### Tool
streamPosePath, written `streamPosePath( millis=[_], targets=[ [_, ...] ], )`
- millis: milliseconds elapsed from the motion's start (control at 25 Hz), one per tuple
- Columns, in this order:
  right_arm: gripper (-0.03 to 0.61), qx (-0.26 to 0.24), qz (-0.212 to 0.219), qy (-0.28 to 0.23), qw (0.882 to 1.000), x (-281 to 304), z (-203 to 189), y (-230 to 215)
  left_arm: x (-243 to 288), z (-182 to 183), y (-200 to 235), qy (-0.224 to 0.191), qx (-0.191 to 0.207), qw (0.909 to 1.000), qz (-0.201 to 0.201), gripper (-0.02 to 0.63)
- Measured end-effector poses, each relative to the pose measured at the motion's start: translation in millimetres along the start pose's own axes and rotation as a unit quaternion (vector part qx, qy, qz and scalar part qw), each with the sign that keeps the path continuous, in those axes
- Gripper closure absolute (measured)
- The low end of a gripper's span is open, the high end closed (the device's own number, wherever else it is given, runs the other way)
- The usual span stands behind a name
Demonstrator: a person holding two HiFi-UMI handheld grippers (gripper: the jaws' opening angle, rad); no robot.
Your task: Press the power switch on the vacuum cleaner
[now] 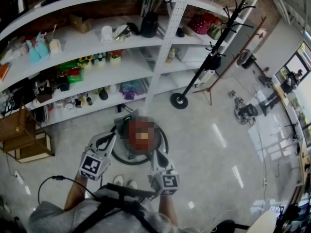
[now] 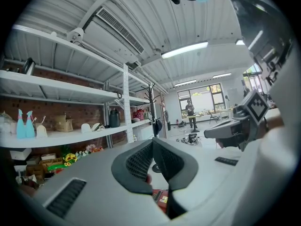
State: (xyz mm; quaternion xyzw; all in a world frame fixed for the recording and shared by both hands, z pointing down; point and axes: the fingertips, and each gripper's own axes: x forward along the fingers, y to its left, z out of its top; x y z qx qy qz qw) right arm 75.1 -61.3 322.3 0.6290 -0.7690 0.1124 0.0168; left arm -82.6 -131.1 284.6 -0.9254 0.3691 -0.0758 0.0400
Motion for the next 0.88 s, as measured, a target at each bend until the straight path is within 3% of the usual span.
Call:
streamPosePath(
  millis=[880],
  targets=[
    [0.566,0.009,0.002,0.003,1.0,-5,-8,7,-9,-13,-3,0.011,0.012,0.9999,-0.003,0.606]
  ],
)
